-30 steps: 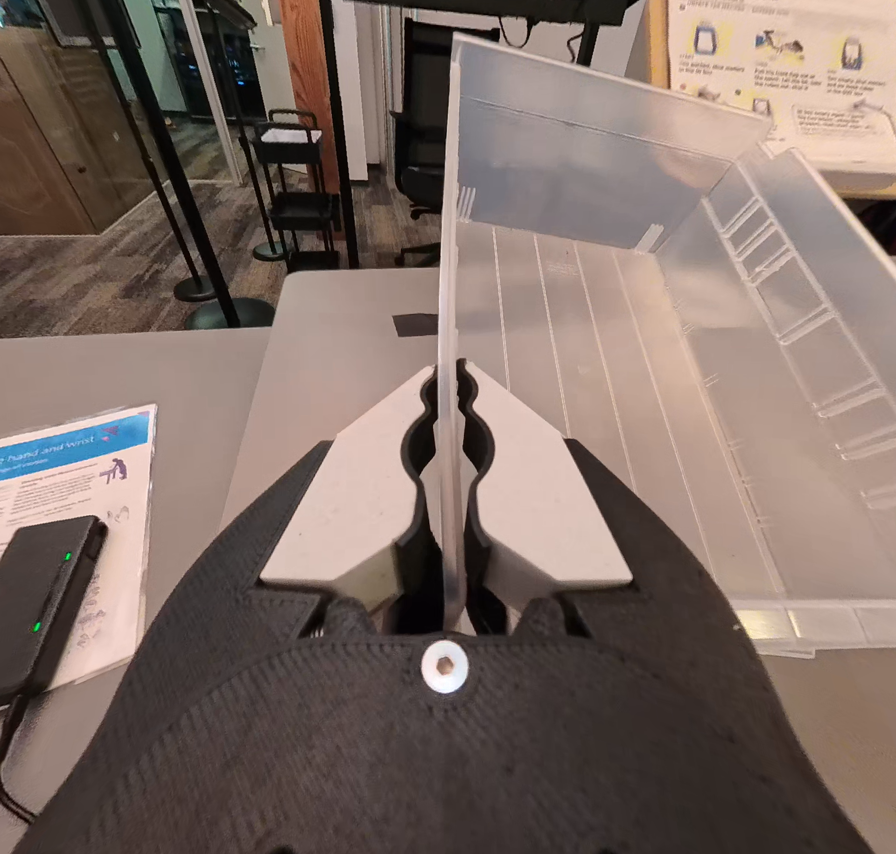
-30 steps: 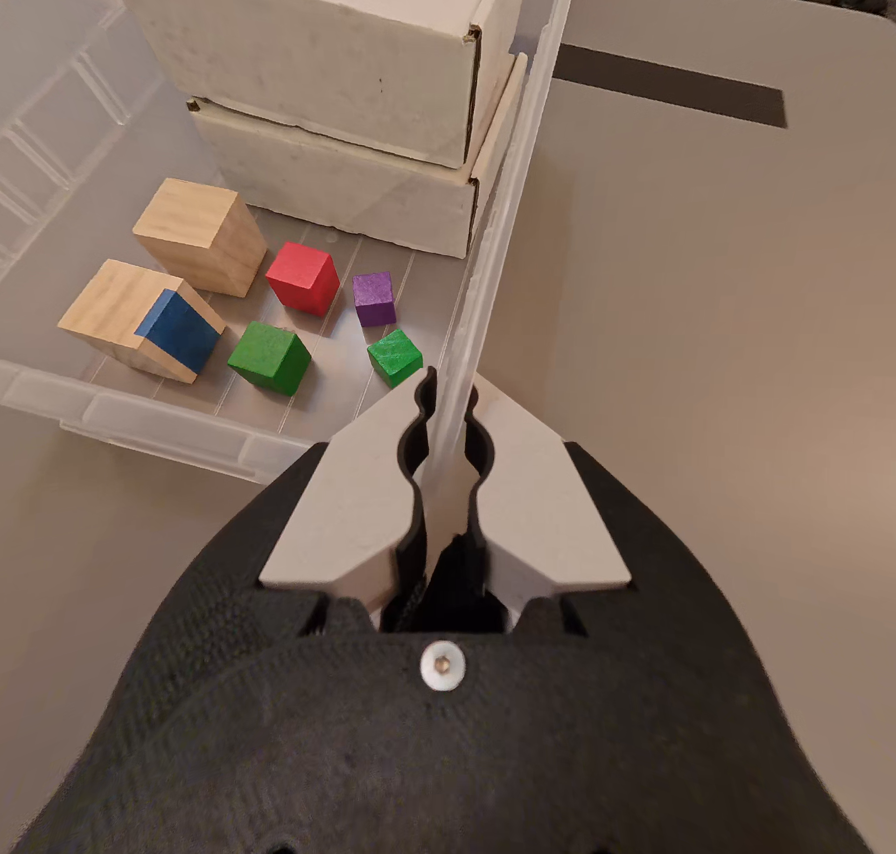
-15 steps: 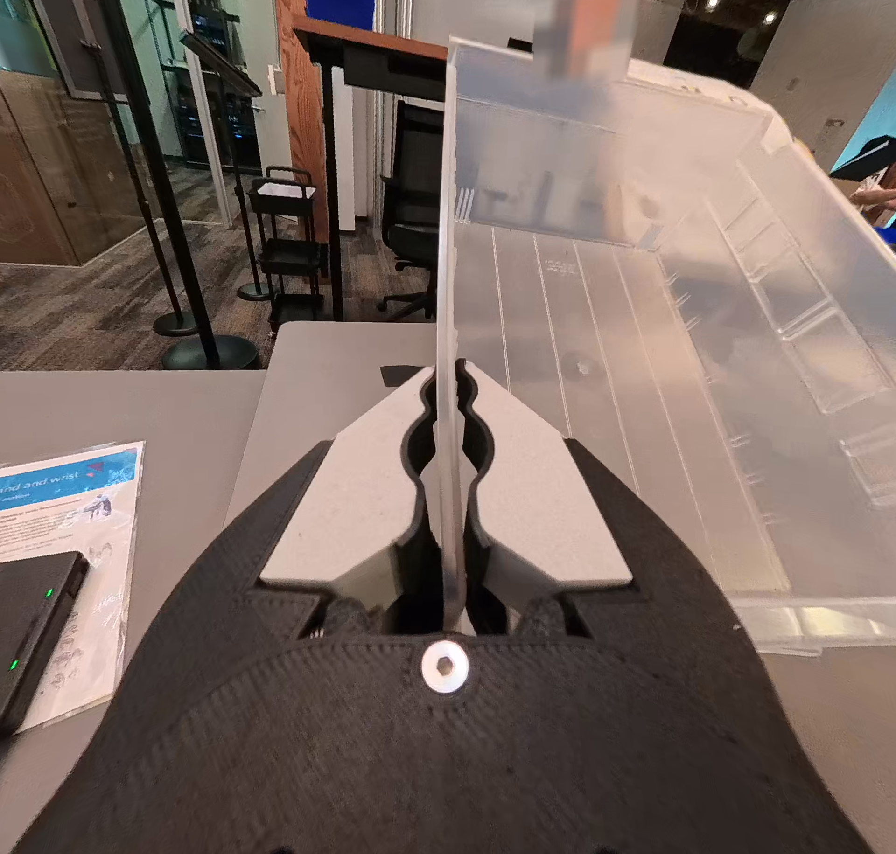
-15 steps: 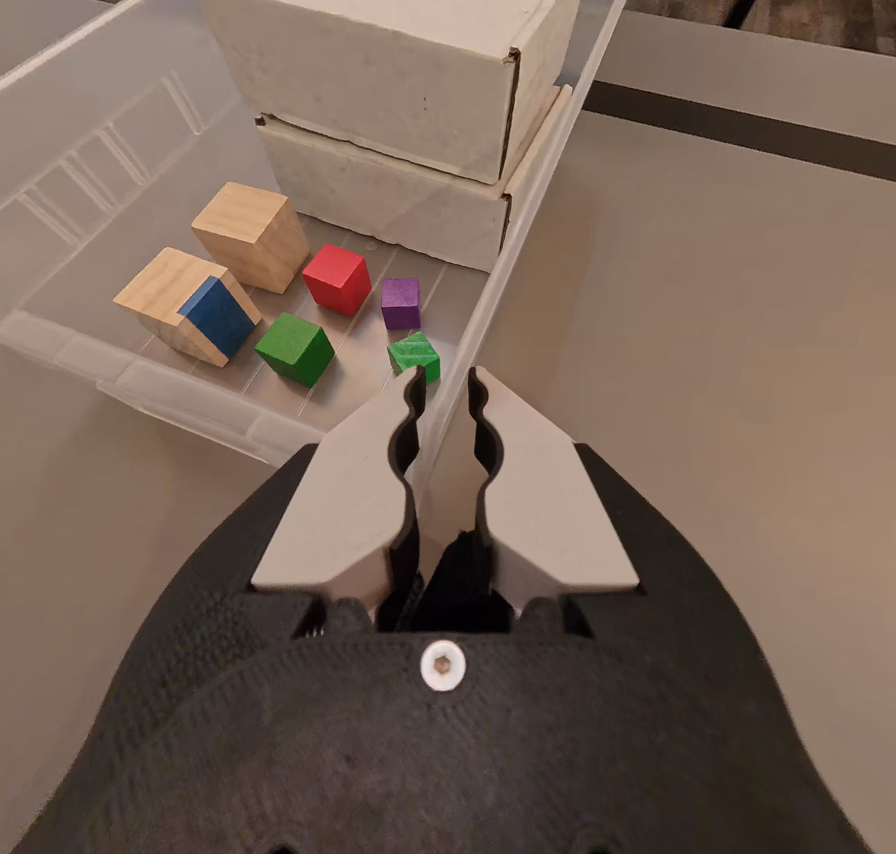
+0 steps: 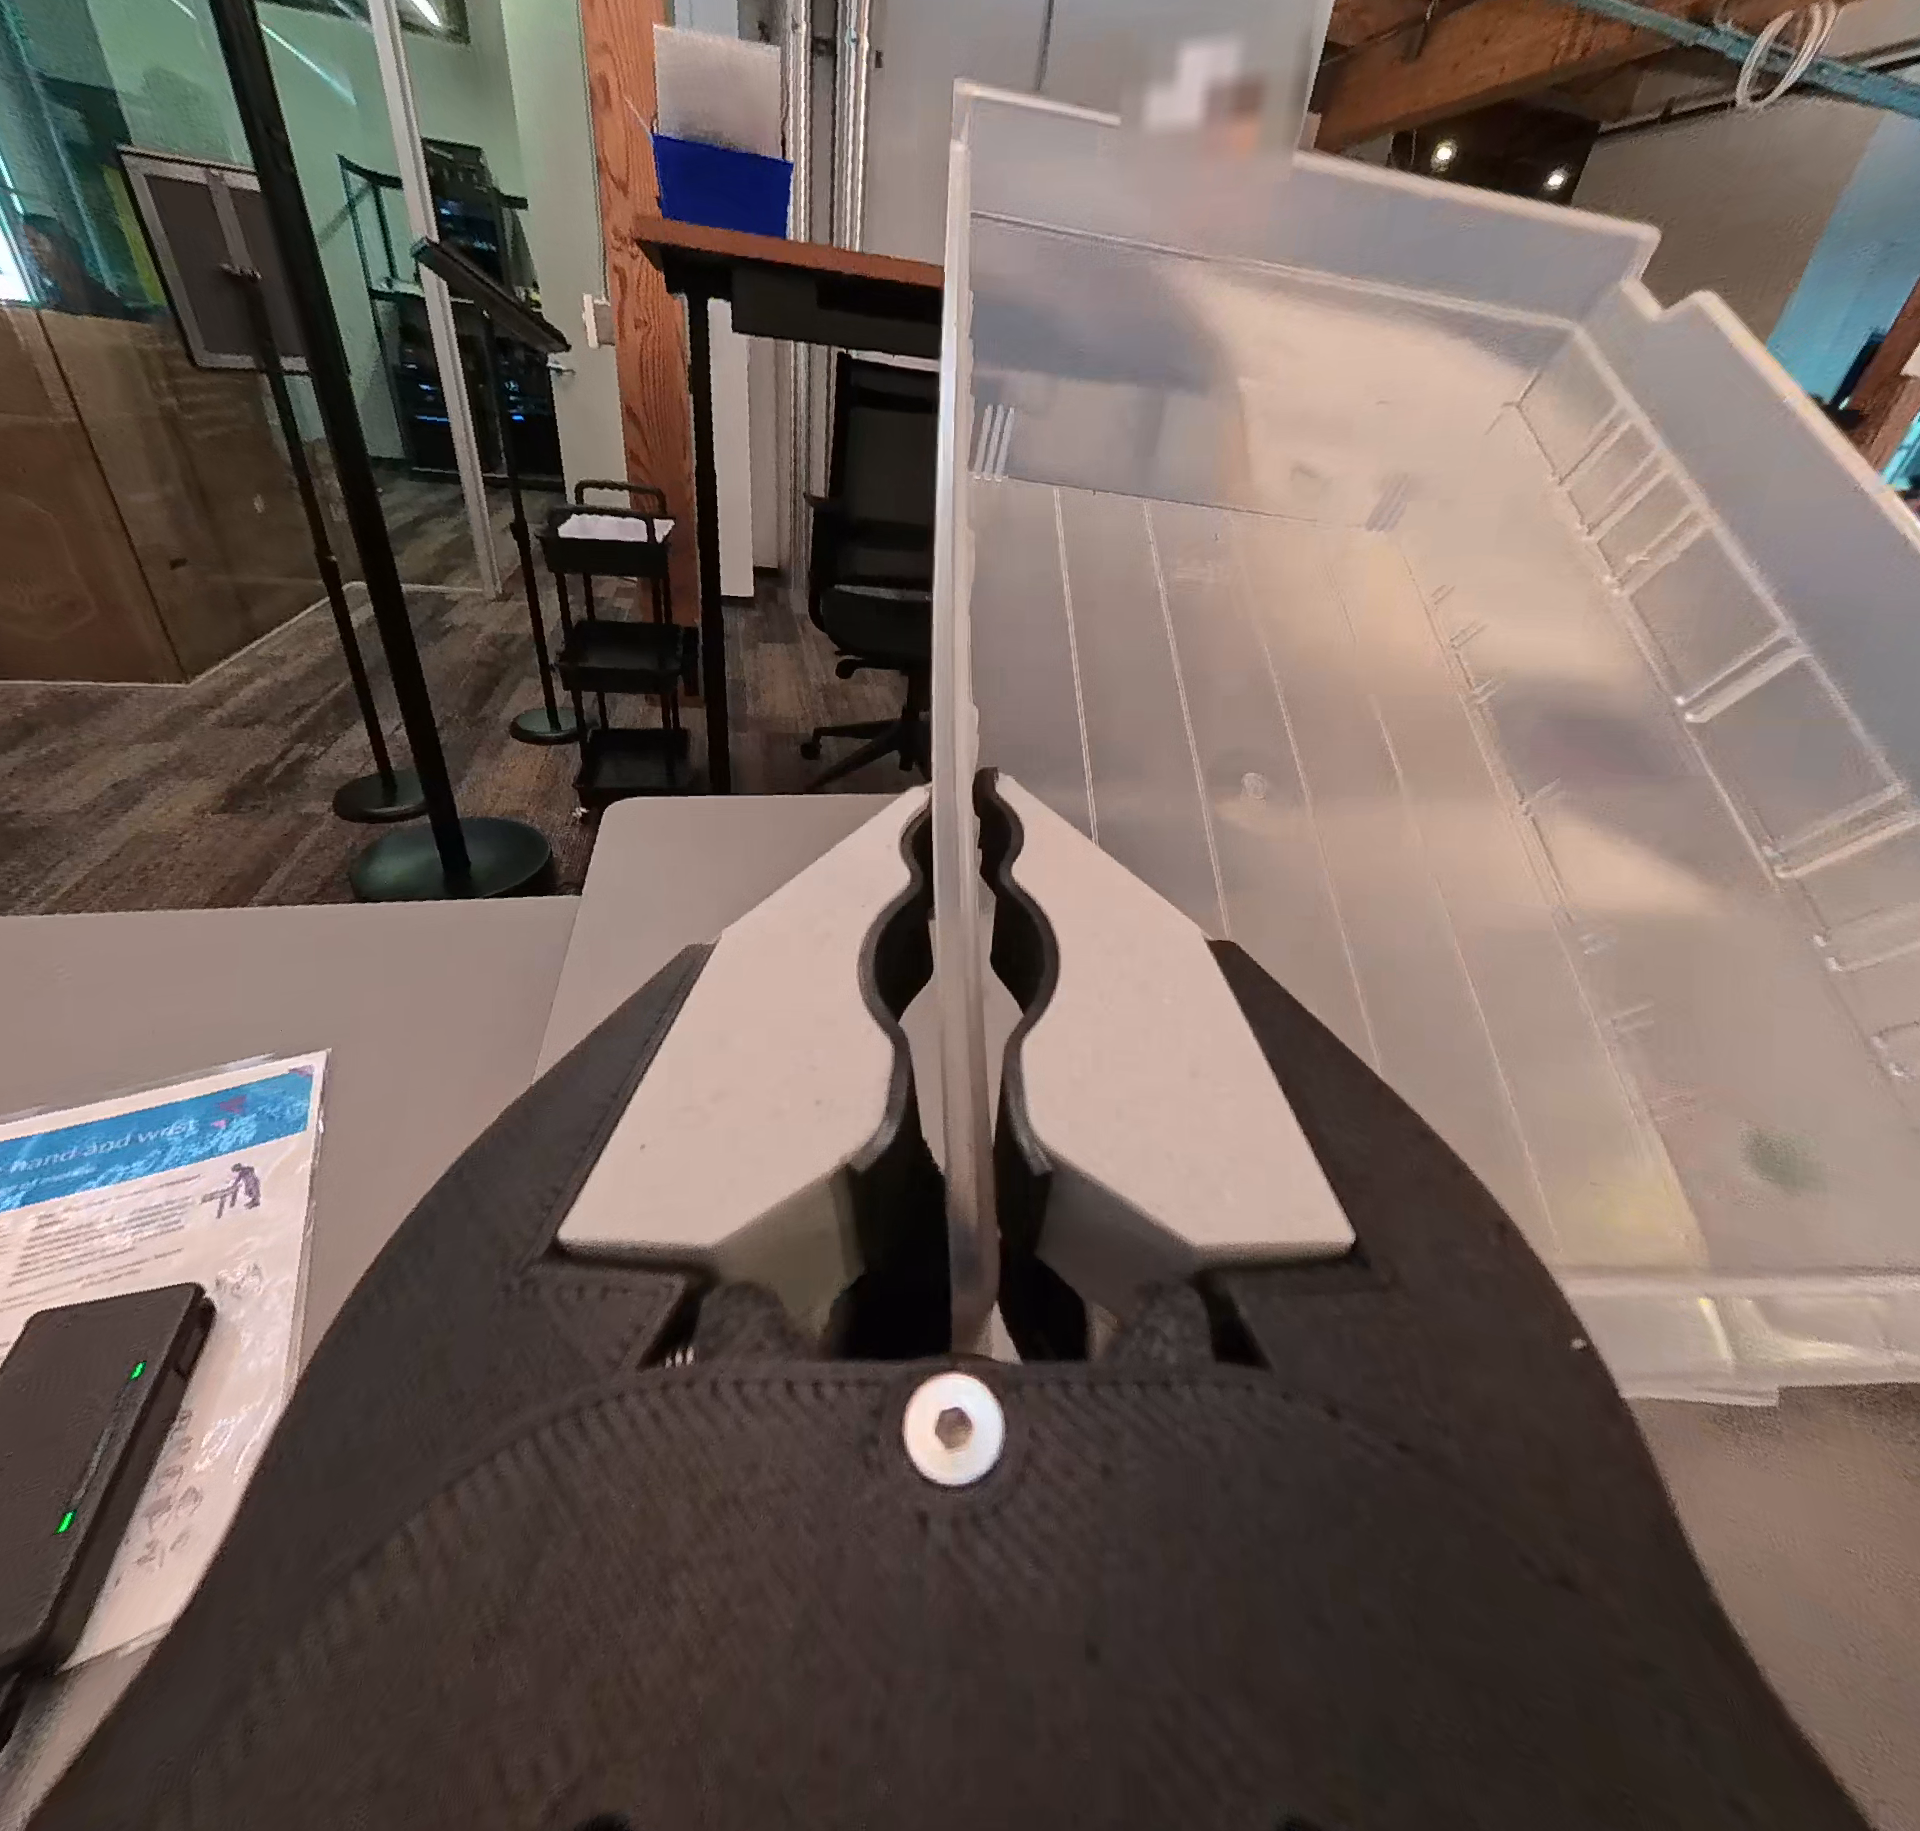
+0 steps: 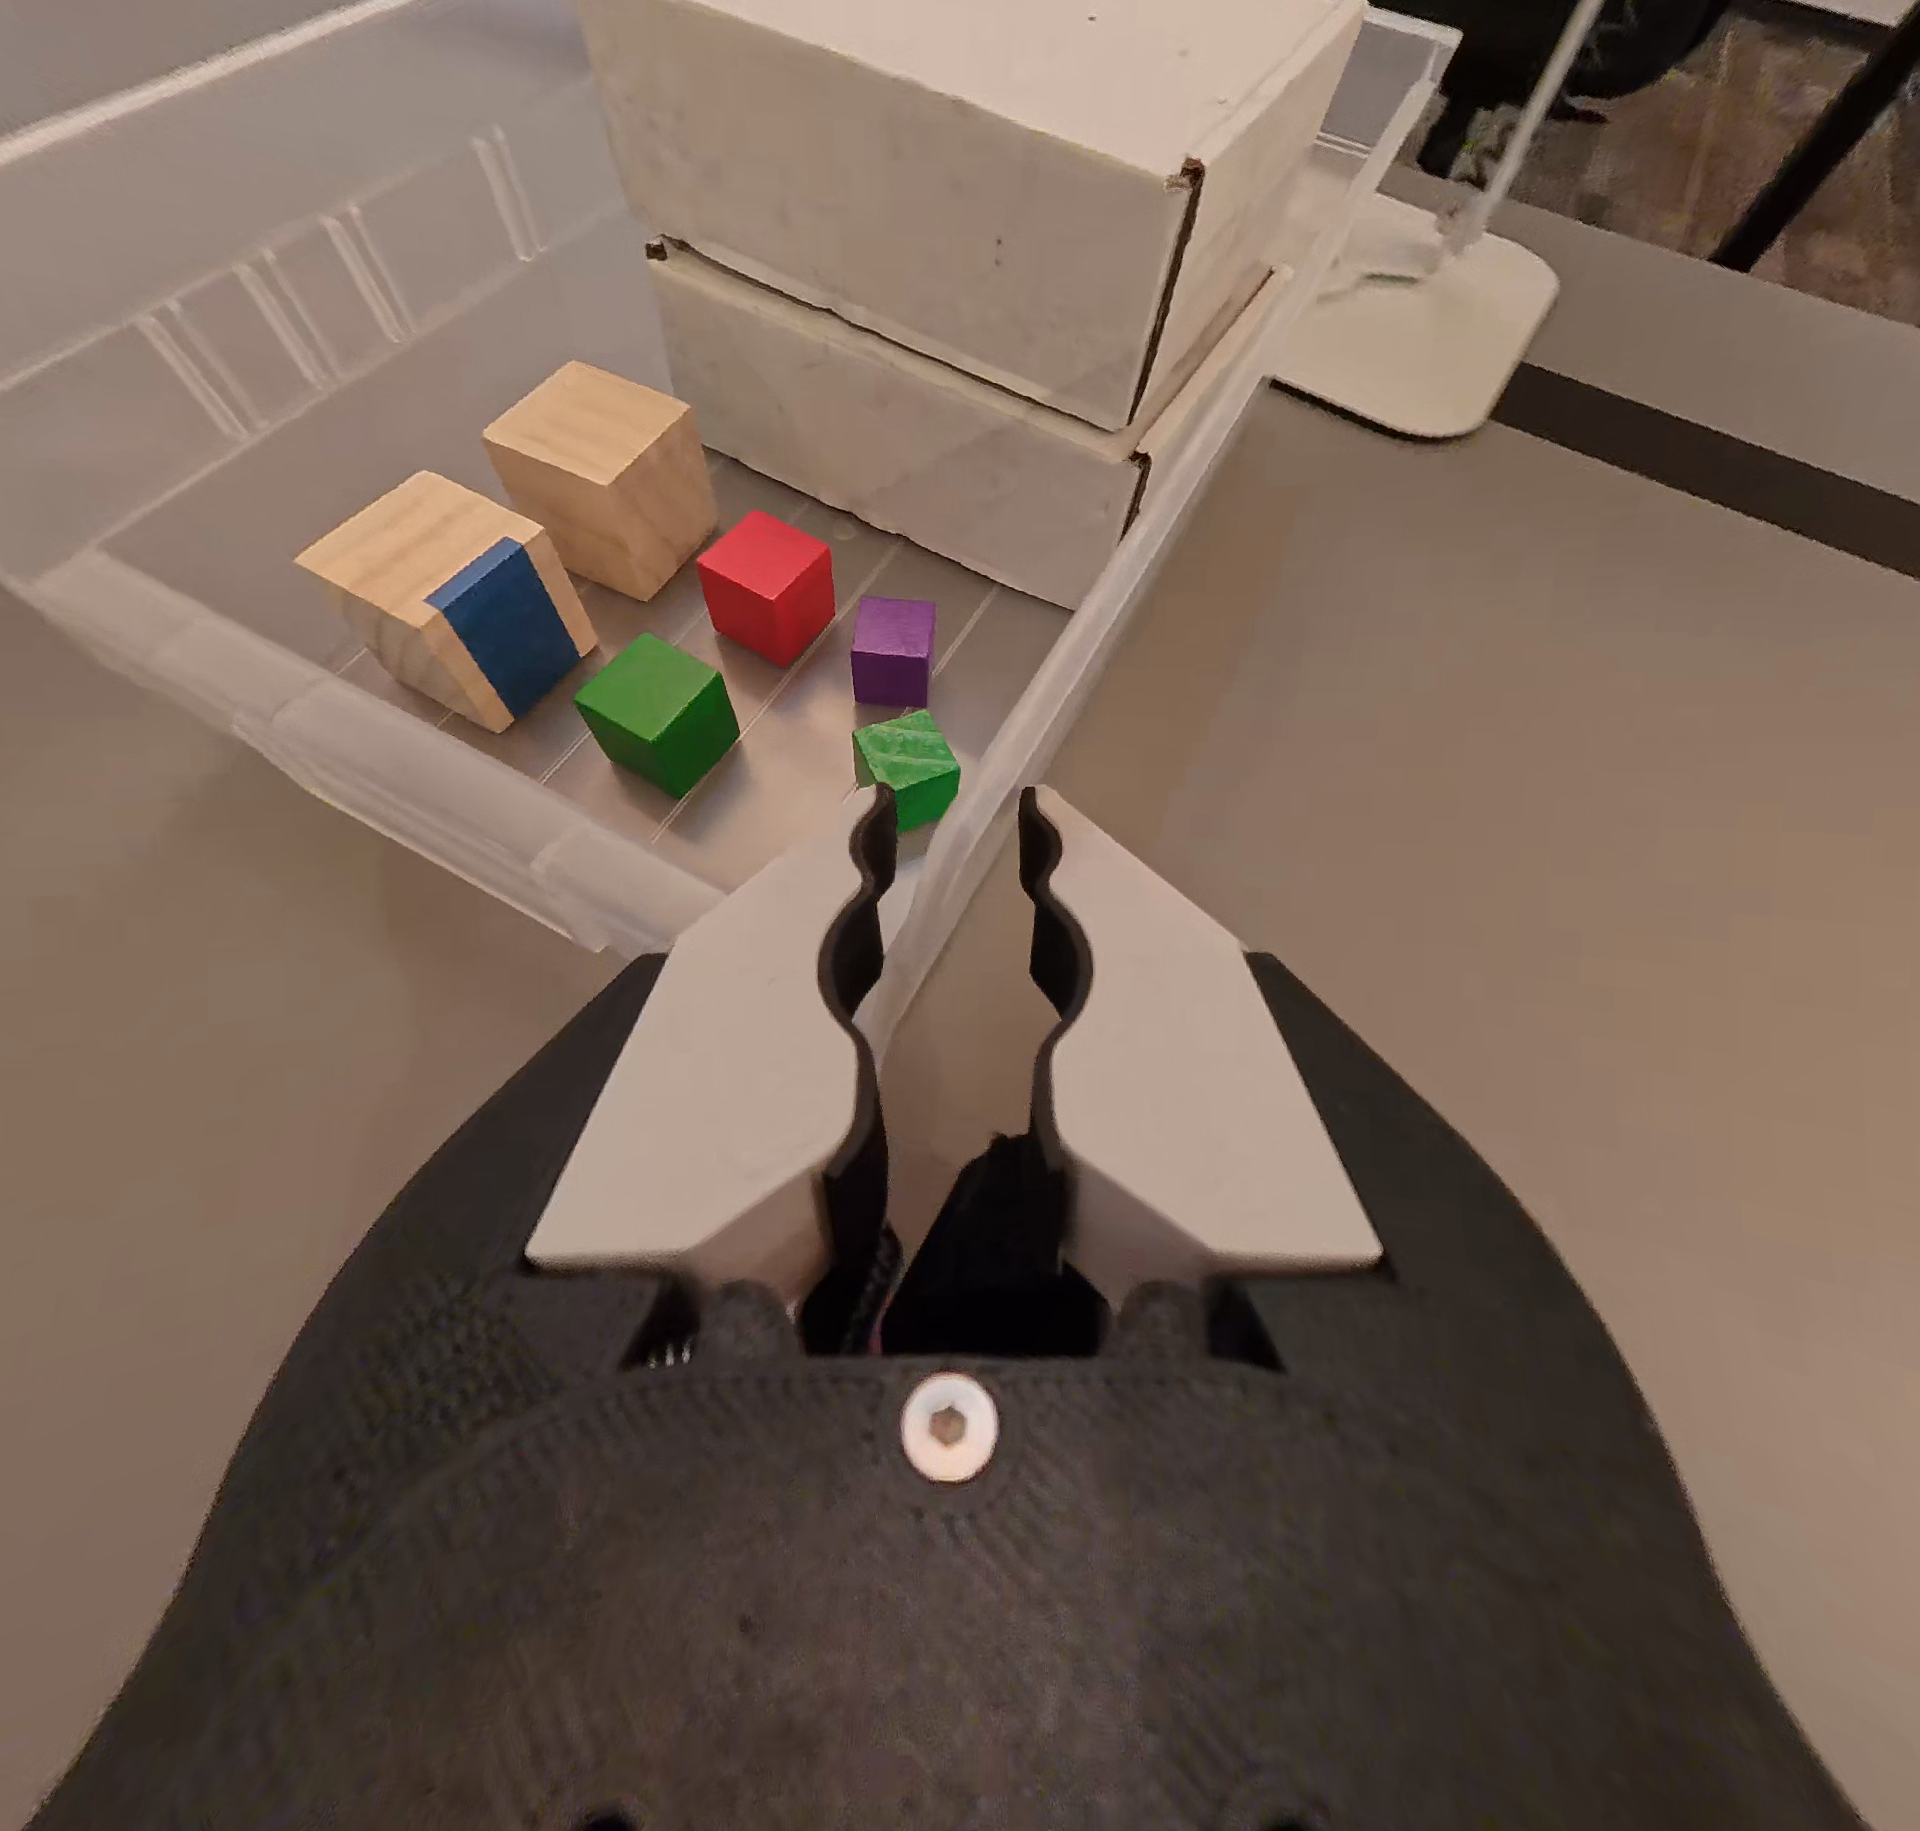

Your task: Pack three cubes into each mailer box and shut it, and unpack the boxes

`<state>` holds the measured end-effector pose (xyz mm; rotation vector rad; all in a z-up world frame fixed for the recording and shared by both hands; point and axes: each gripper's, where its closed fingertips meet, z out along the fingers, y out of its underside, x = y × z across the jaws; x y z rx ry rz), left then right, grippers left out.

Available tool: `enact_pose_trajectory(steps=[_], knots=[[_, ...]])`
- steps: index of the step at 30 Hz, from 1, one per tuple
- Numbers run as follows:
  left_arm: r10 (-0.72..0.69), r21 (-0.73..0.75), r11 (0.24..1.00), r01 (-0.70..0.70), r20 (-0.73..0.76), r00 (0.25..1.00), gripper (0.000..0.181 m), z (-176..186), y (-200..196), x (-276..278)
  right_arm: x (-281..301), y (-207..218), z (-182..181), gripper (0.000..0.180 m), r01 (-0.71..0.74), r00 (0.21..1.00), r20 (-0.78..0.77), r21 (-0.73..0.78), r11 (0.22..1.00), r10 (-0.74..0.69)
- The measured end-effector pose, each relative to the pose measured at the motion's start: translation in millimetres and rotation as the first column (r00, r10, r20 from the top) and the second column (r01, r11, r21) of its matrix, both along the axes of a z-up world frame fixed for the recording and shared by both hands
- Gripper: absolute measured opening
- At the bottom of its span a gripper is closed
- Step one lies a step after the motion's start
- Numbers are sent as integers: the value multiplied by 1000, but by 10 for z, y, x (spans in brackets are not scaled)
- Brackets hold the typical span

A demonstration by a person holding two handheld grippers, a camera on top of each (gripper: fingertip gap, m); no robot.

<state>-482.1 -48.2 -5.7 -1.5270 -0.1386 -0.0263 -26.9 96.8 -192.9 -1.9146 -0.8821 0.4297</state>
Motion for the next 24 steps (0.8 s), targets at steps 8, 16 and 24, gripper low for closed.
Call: enact_pose_trajectory(steps=[8, 16, 24], knots=[[0, 28, 1000, 0, -6, 1000, 3, 104, -55, 11, -655, -201, -15, 25, -62, 998, 19, 63, 996, 61], [-14, 54, 998, 13, 8, 1000, 3, 161, -72, 38, -1253, -400, -18, 29, -129, 991, 36, 96, 987, 126], [-31, 63, 998, 30, 14, 999, 3, 192, -56, 97, -1786, -625, -14, 31, -174, 985, 11, 91, 981, 173]])
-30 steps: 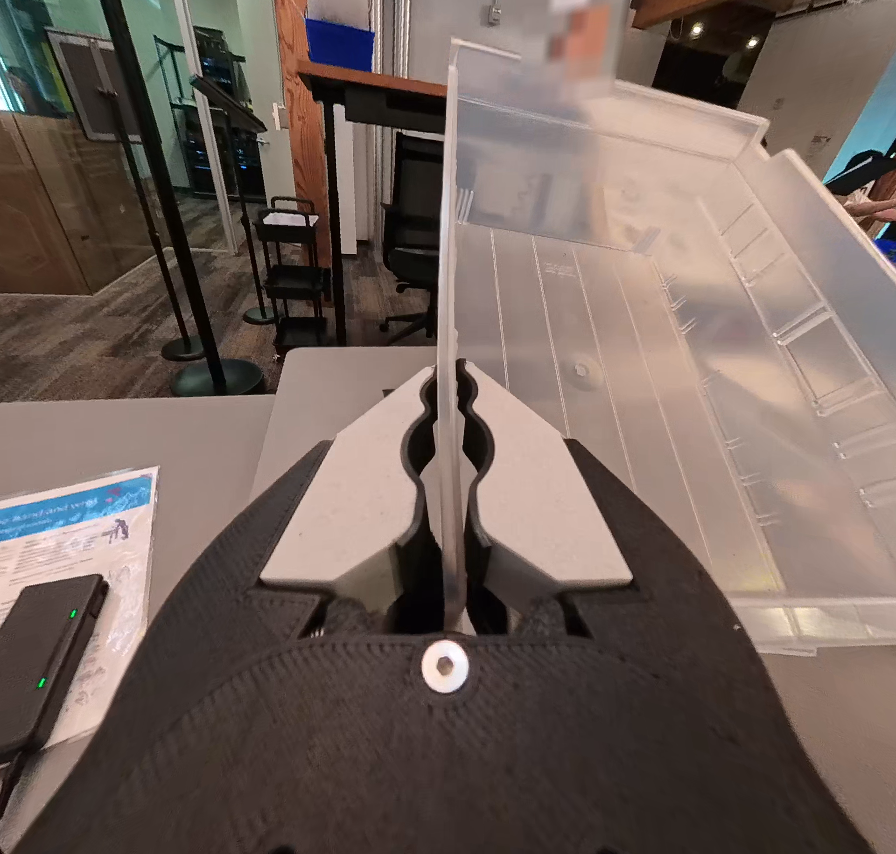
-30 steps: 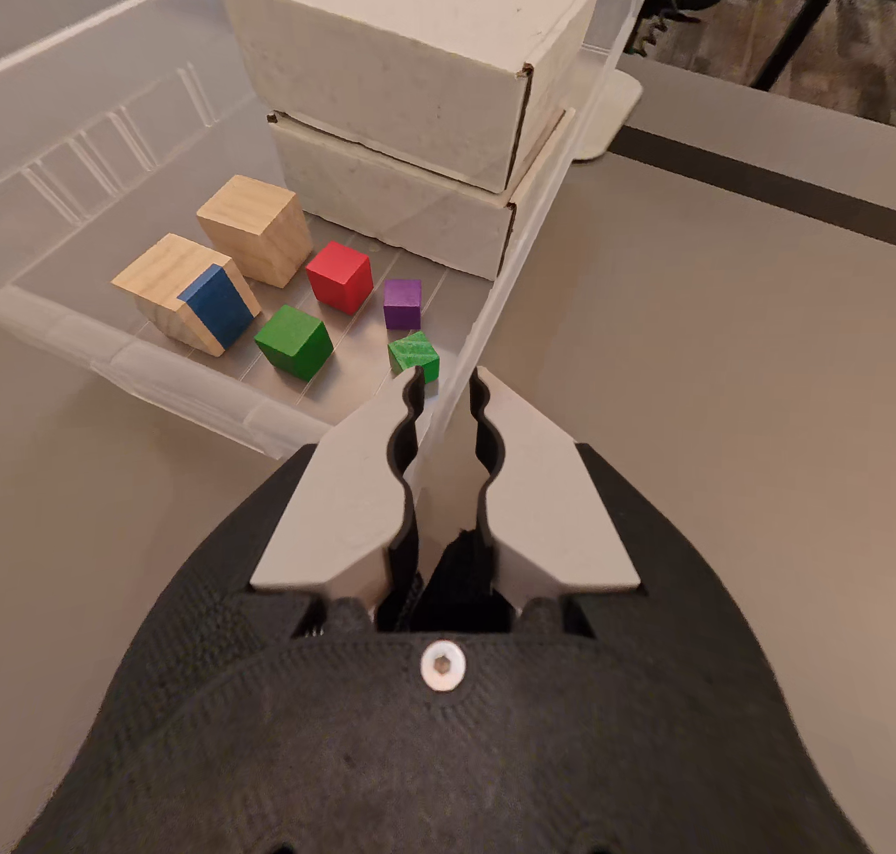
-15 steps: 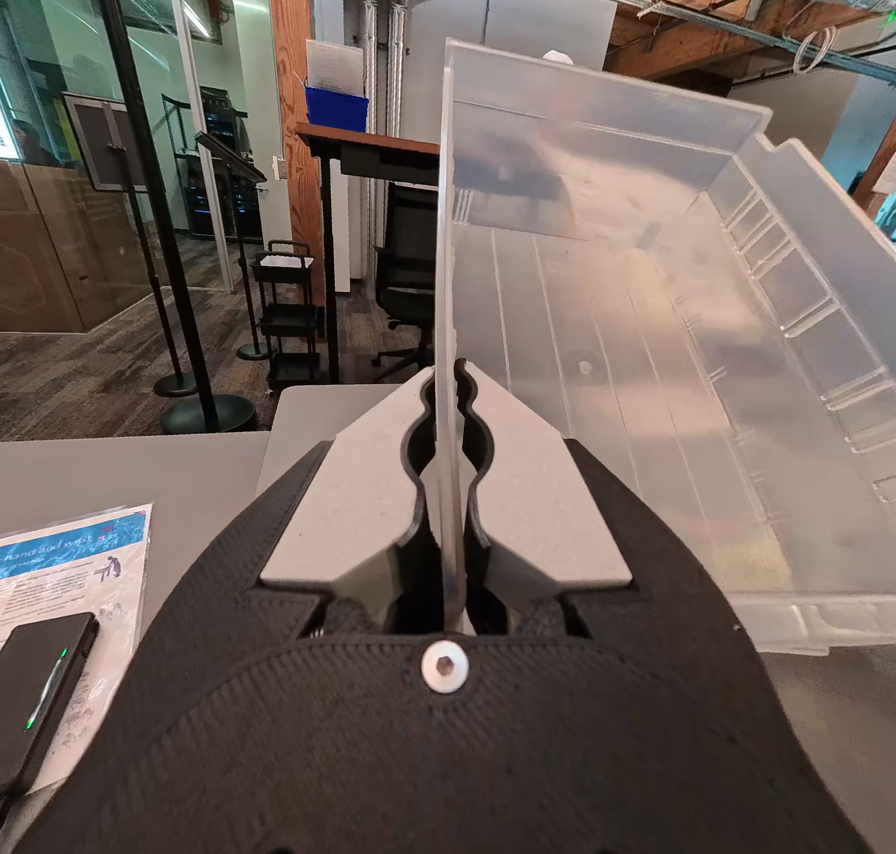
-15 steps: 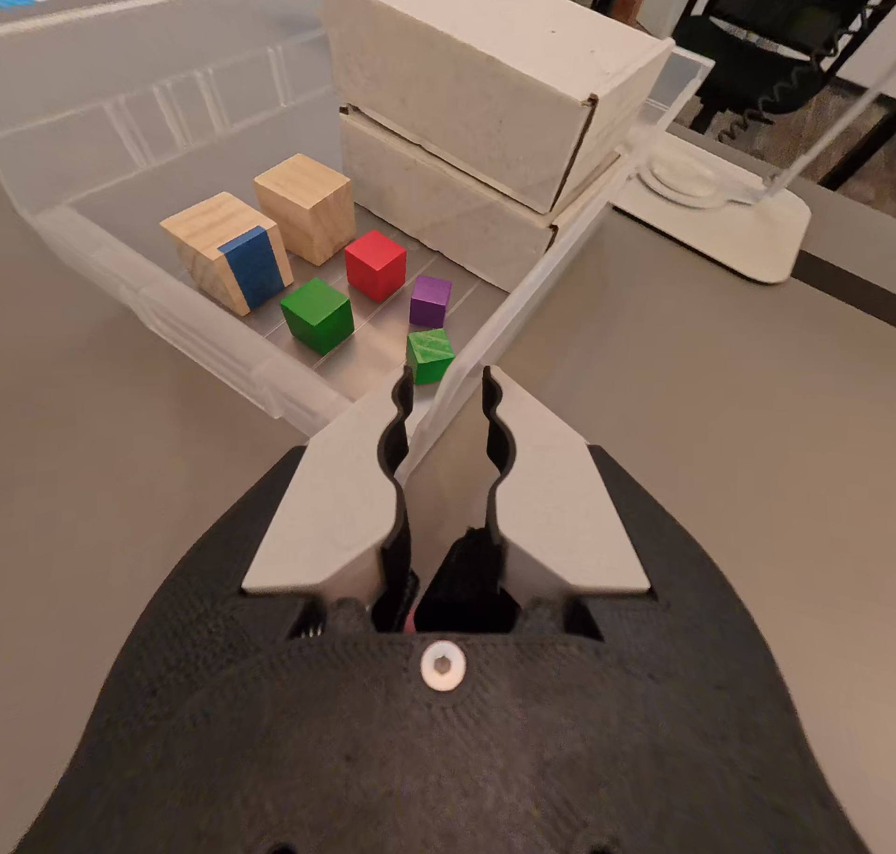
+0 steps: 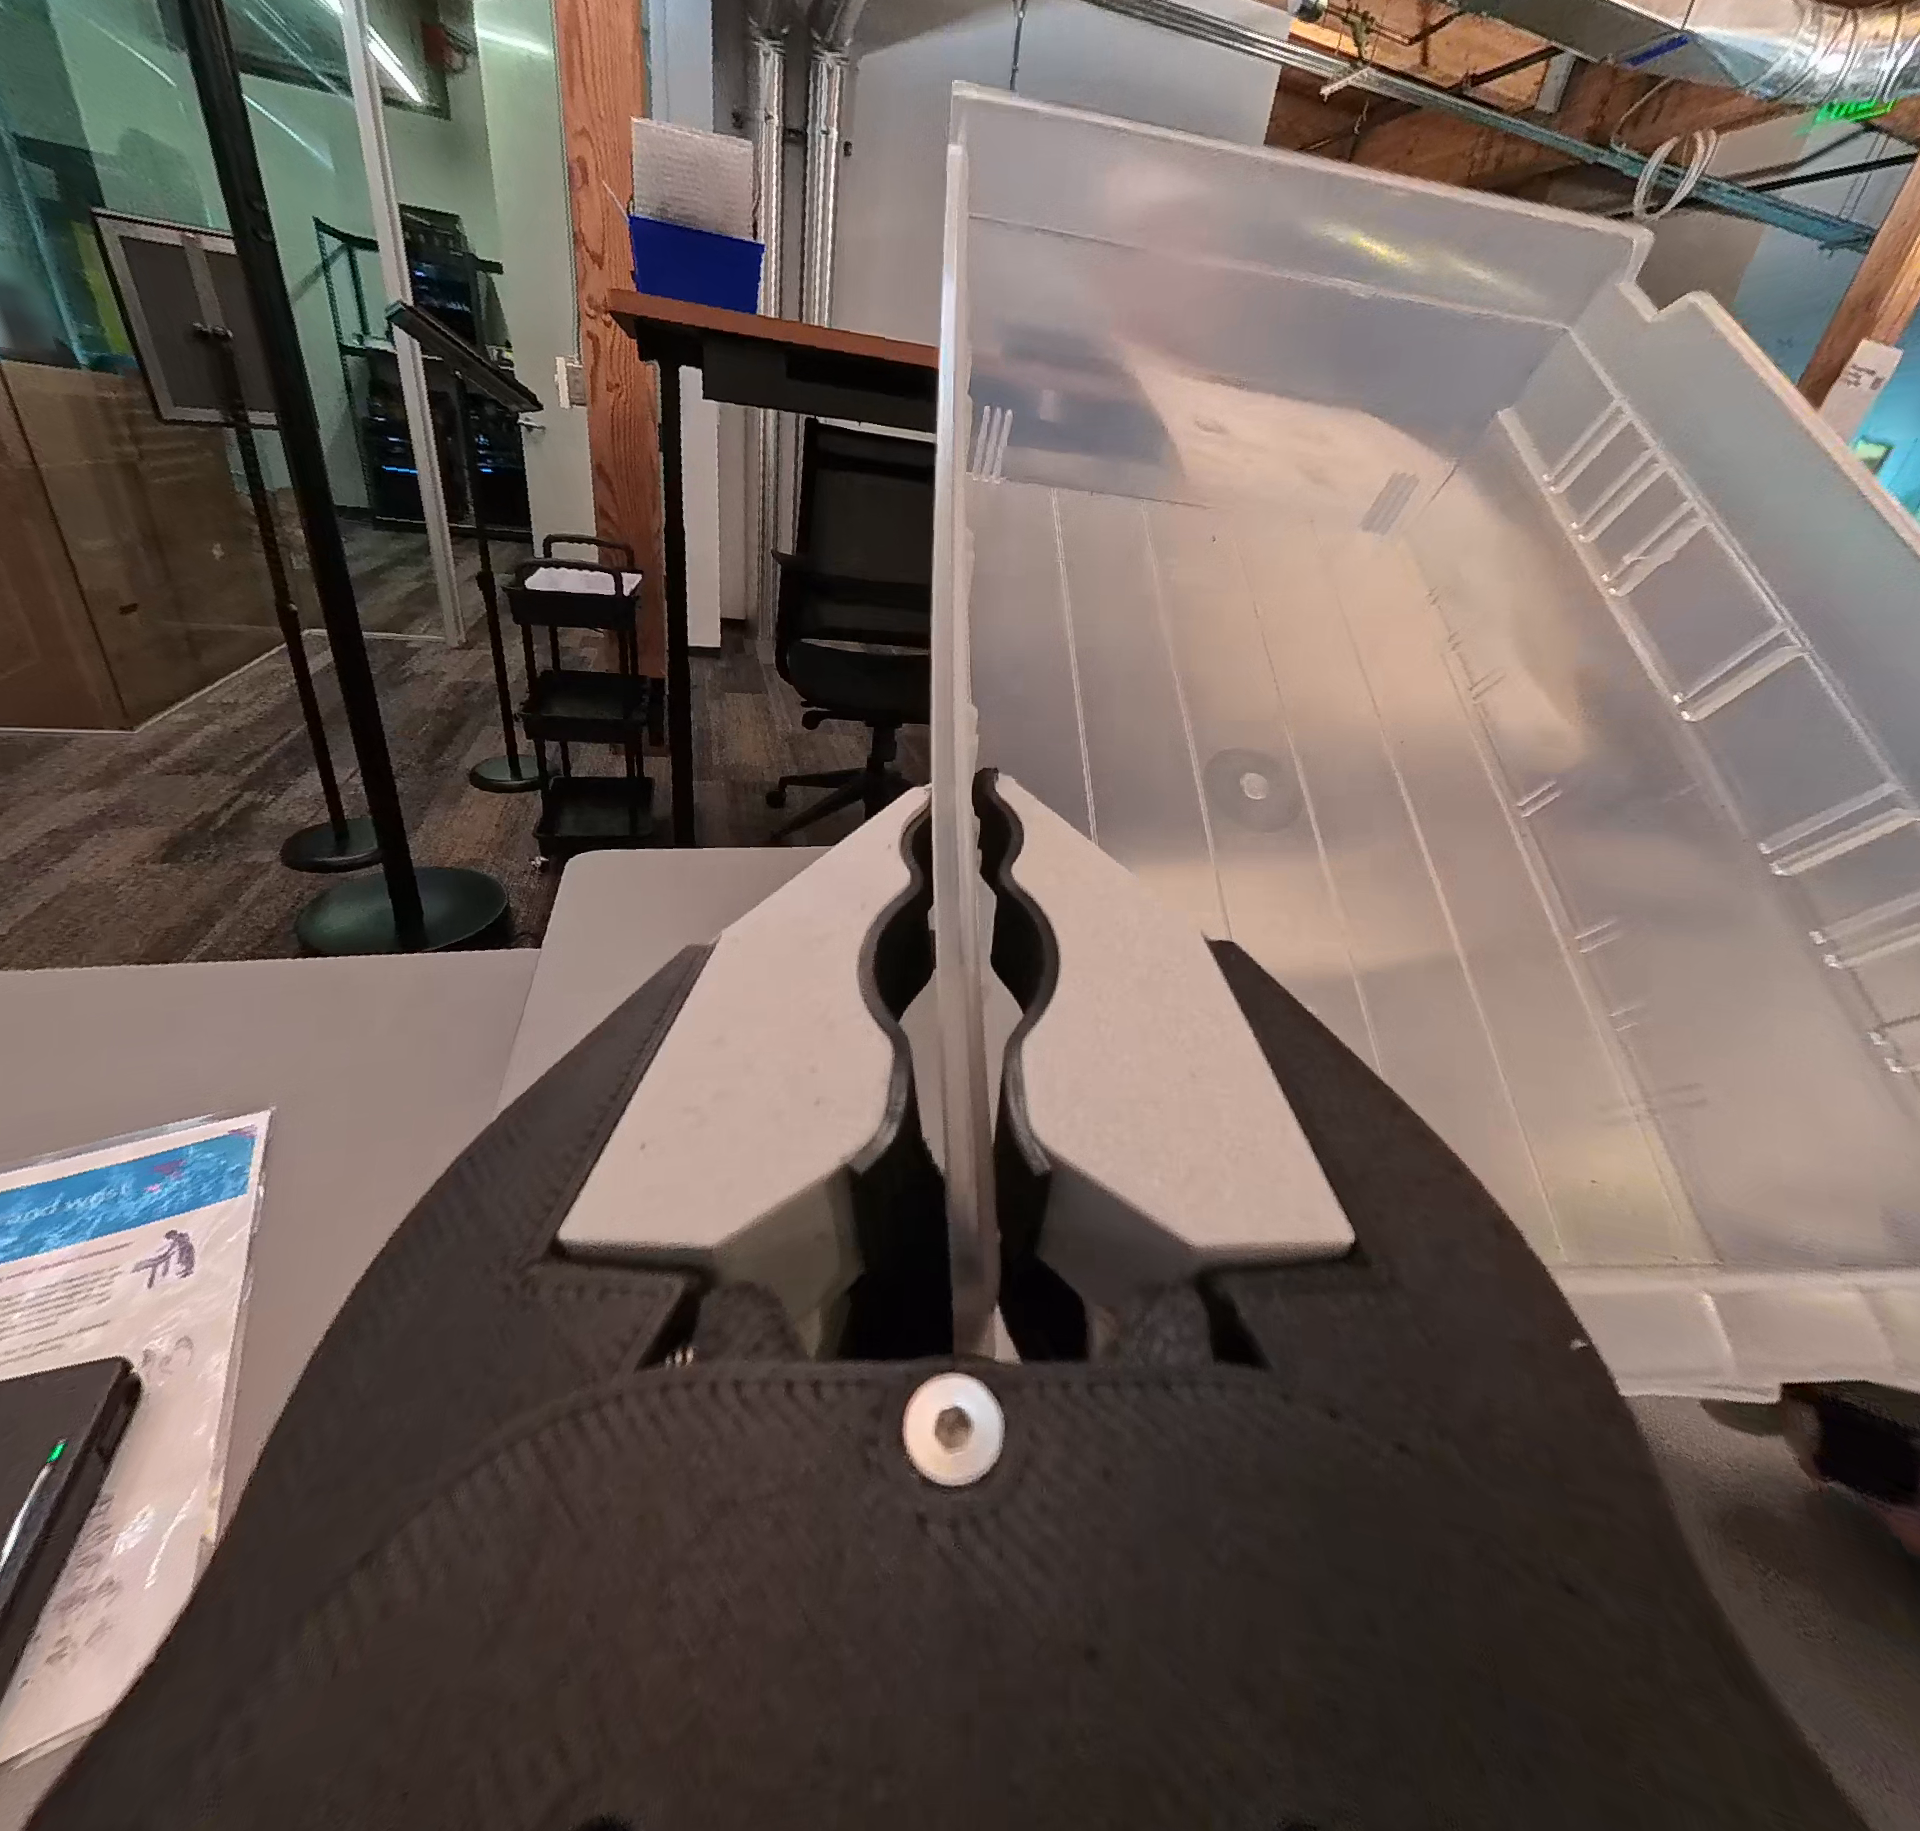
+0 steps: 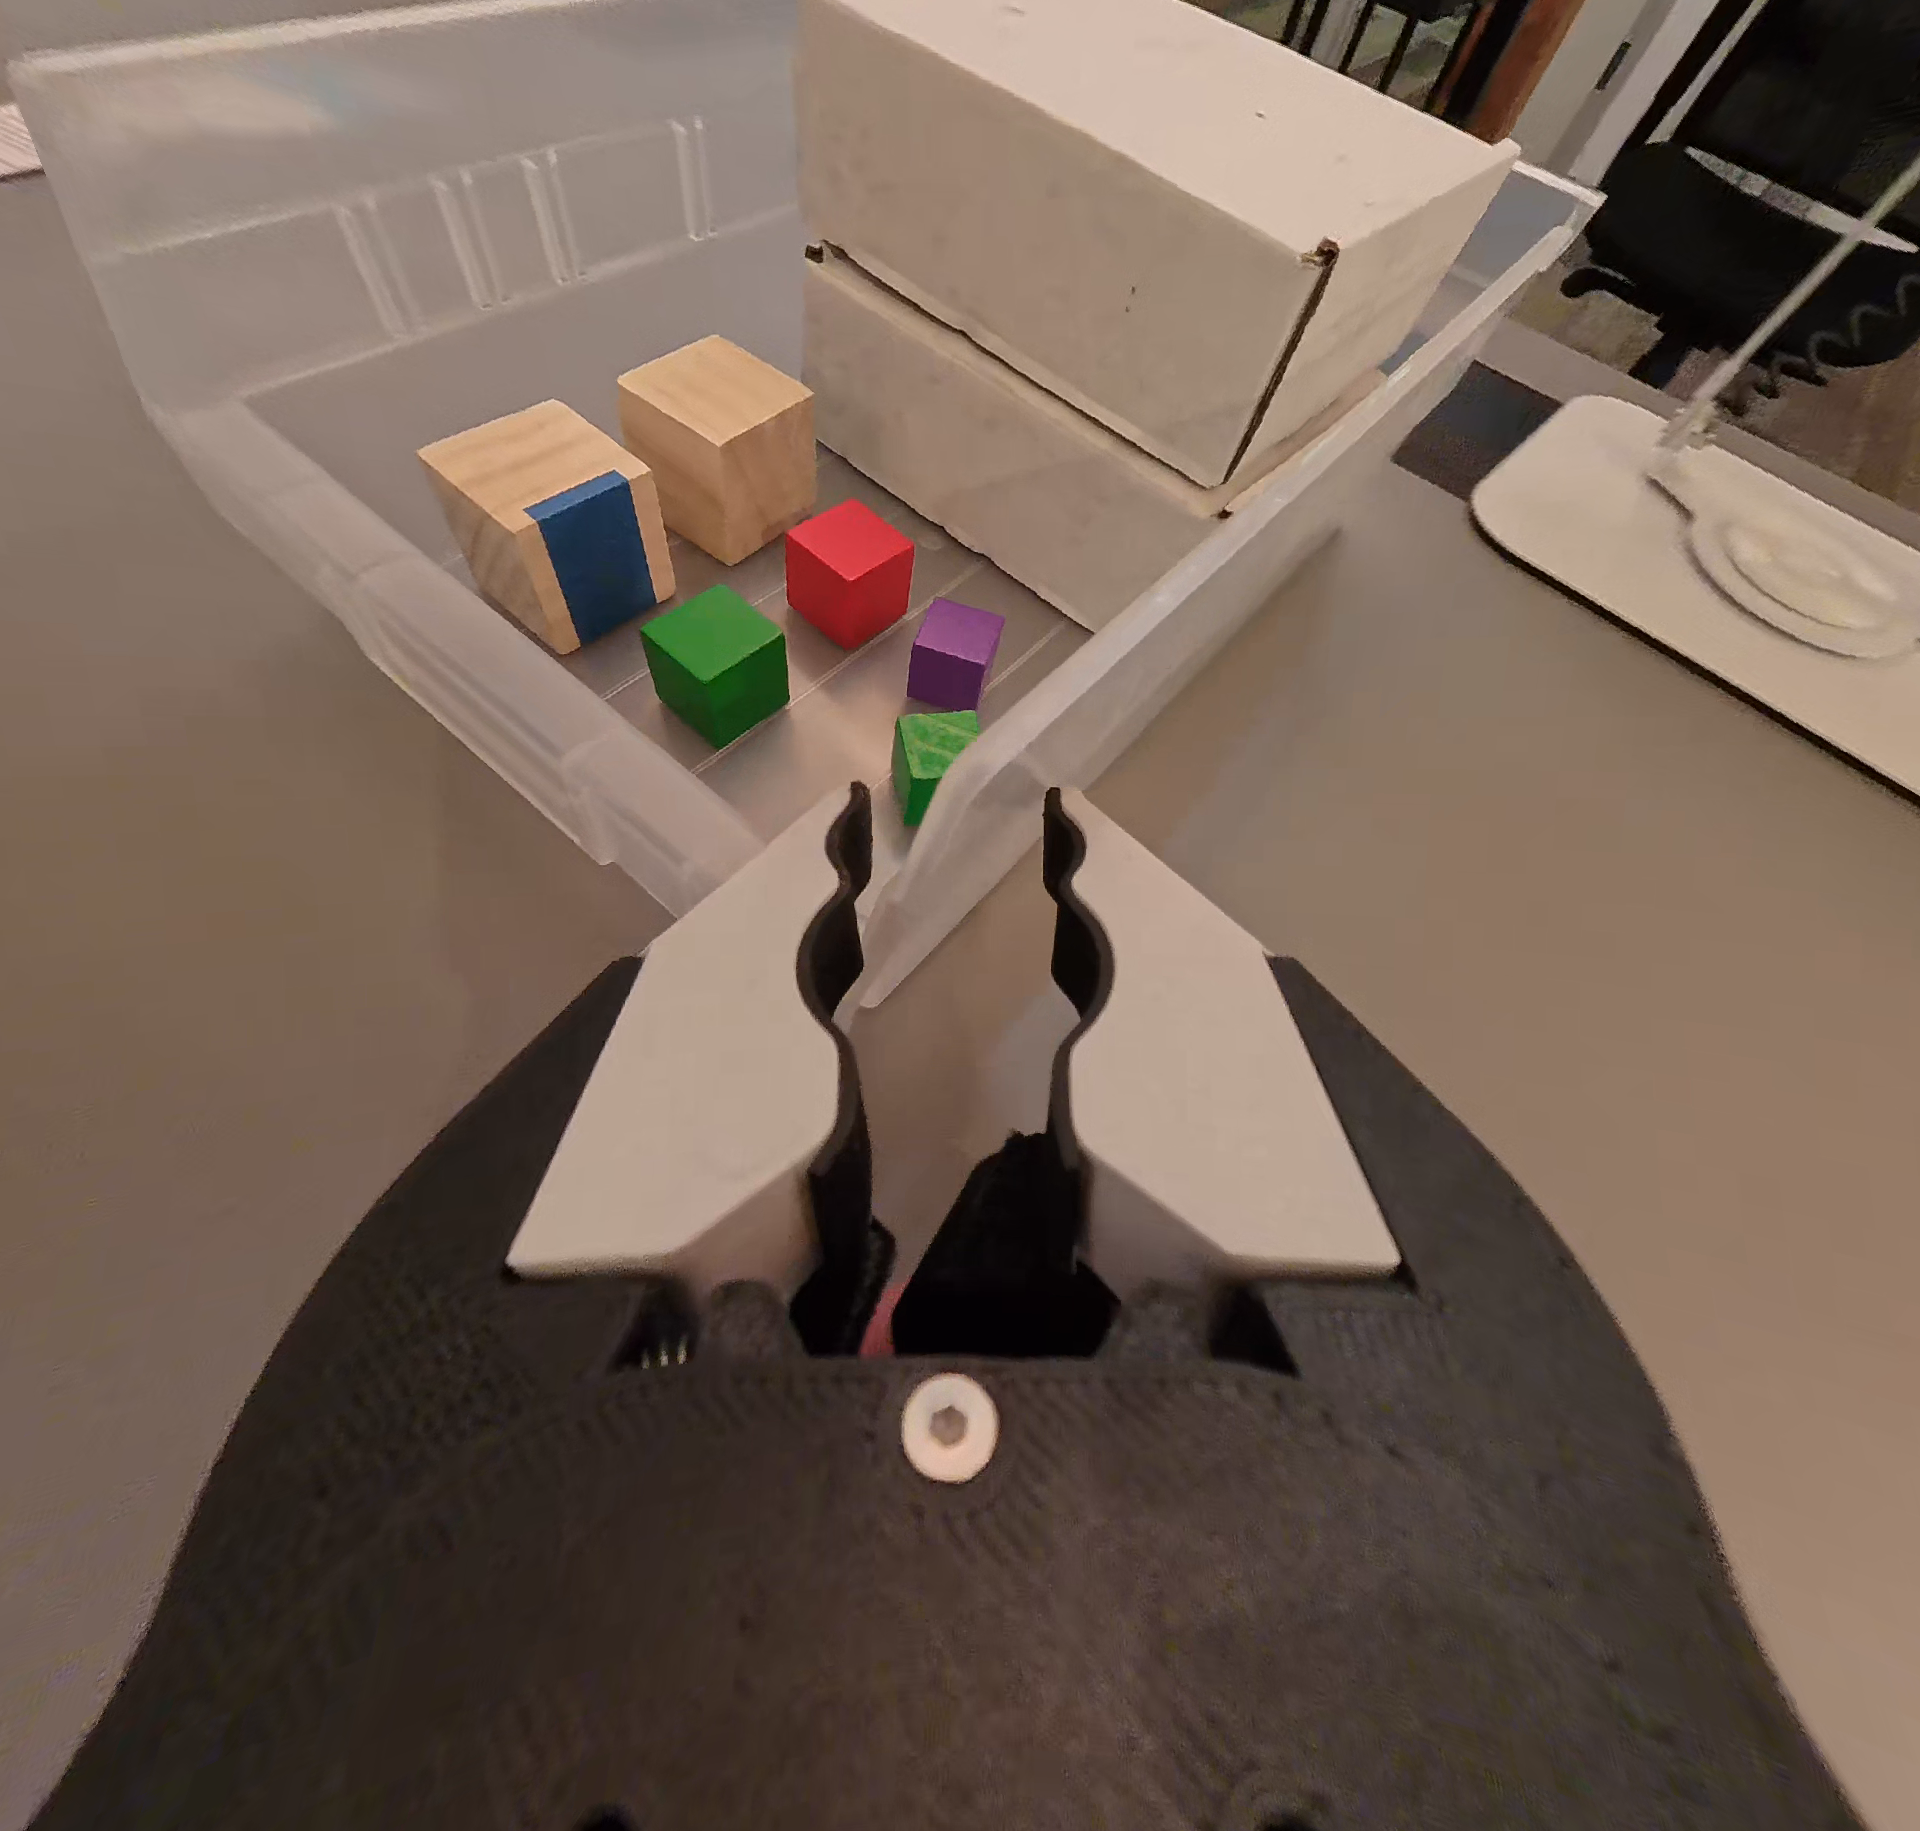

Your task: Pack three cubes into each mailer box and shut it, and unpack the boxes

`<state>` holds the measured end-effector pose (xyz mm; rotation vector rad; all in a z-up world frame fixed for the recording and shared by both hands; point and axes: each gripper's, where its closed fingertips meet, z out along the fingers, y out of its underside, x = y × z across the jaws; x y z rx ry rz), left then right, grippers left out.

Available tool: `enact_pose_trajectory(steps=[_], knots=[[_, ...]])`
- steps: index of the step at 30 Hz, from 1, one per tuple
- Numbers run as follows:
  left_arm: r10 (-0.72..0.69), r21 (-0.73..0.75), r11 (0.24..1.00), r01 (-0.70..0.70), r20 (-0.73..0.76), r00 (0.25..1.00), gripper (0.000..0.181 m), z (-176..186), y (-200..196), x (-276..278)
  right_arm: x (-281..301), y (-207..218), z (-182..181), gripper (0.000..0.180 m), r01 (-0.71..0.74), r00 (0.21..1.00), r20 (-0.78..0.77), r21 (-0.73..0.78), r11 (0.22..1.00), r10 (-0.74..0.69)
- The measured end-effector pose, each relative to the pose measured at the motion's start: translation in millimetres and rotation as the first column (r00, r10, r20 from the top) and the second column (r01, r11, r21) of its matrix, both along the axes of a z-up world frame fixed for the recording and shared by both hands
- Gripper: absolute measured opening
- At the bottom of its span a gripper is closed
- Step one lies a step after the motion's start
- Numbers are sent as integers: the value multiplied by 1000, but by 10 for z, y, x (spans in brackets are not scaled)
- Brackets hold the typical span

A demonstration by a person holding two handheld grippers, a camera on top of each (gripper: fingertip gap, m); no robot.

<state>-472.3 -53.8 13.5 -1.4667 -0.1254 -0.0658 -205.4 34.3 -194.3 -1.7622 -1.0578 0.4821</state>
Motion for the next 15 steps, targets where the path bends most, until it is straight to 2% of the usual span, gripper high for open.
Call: enact_pose_trajectory(steps=[8, 10, 15], knots=[[-50, 3, 999, 49, 15, 999, 3, 4, 63, 139, -476, -304, 13, 35, -88, 996, -8, -21, 996, 88], [-57, -1, 998, 57, 14, 998, 3, -5, 94, 186, -532, -378, 41, 42, -140, 990, -28, -39, 989, 139], [-85, -10, 996, 85, -8, 996, 3, 7, 169, 372, -277, -389, 333, 47, -157, 983, -92, 57, 986, 162]])
